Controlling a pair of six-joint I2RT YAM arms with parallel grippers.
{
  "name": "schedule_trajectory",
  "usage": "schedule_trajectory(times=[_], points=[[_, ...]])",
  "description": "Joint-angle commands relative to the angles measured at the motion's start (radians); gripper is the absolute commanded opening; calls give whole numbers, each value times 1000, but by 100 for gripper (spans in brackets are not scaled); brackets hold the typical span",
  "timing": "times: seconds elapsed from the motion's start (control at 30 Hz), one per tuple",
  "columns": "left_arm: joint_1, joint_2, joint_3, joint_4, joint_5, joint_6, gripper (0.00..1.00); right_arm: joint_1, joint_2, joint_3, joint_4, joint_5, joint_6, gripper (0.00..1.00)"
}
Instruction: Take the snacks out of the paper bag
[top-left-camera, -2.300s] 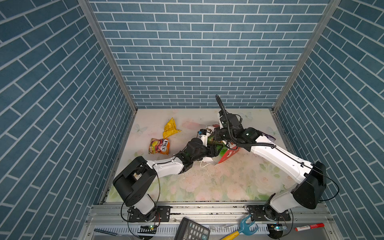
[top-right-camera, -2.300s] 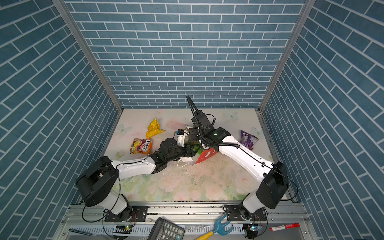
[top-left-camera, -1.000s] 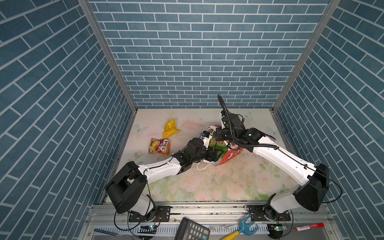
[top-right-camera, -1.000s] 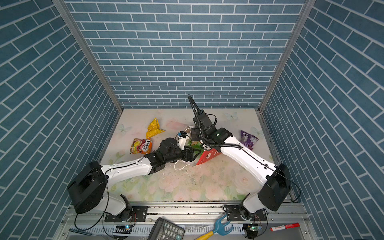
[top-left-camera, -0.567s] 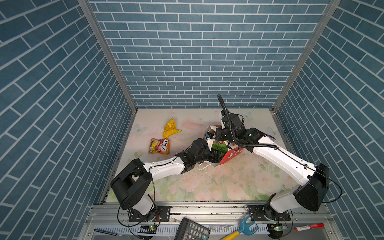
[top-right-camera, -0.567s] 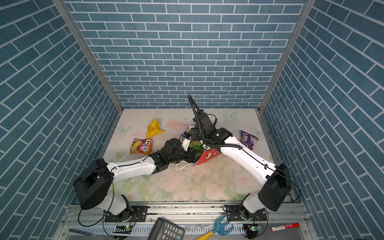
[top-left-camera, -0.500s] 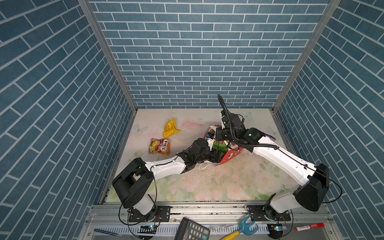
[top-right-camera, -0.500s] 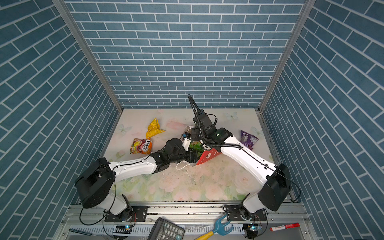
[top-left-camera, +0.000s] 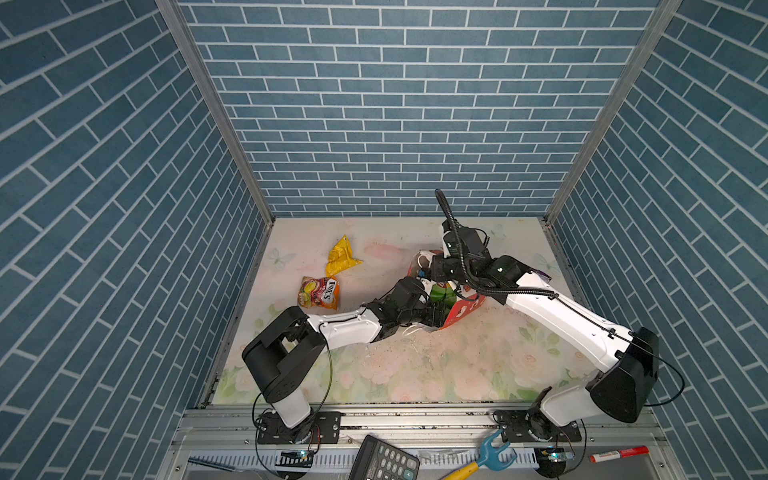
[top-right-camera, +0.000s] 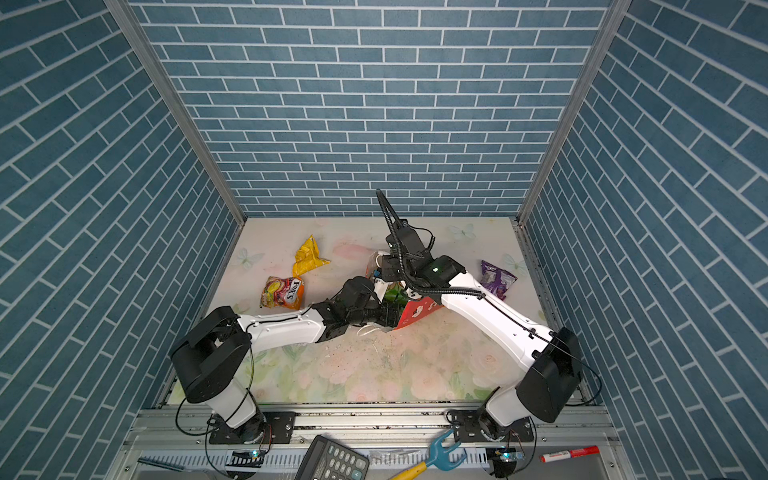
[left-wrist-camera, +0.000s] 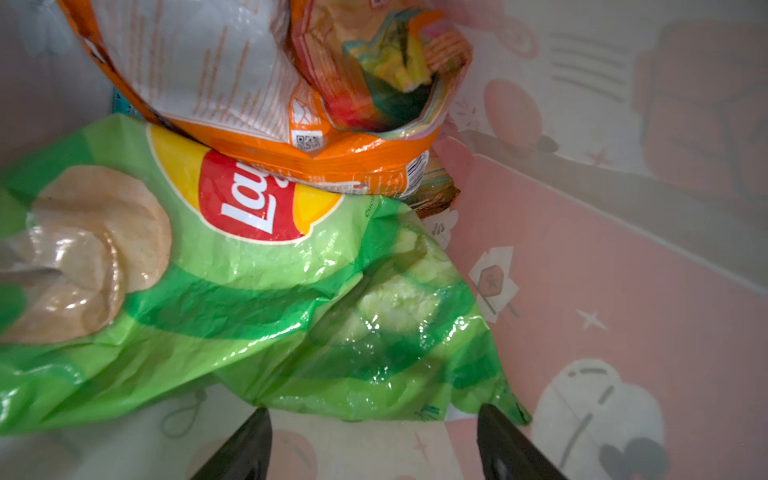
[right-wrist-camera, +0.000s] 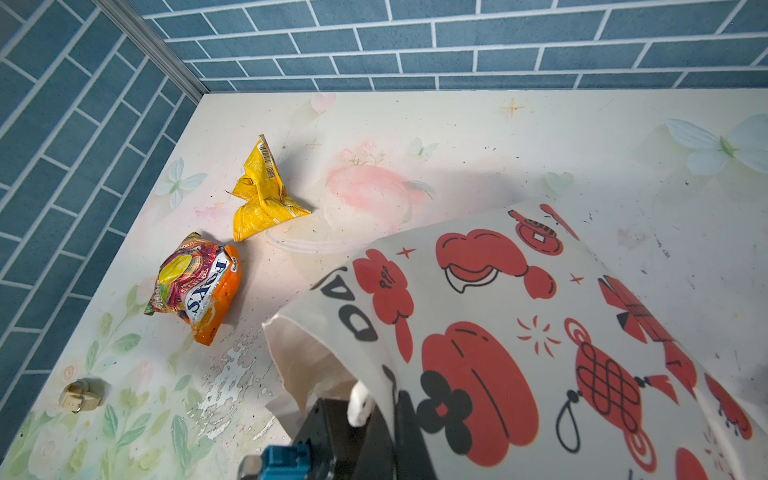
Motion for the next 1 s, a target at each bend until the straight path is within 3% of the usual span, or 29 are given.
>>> schedule_trajectory(times=[0.0, 0.53, 0.6, 0.7, 0.87, 0.97], points=[[-6, 27, 25, -9, -14, 13, 80, -2, -43, -5, 0, 24, 0, 0], [-6, 110, 51, 13, -59, -24, 77, -2, -48, -24, 18, 18, 4, 0], [-6, 109, 45, 25, -69, -30, 71, -3, -46, -28, 20, 16, 5, 0], [-5, 107, 45, 21, -76, -30, 54, -3, -49, -33, 20, 16, 6, 0], [-2, 126, 64, -19, -97, -20, 44, -3, -57, -42, 20, 21, 5, 0], [1, 128, 68, -22, -103, -20, 32, -3, -64, -48, 19, 29, 4, 0]])
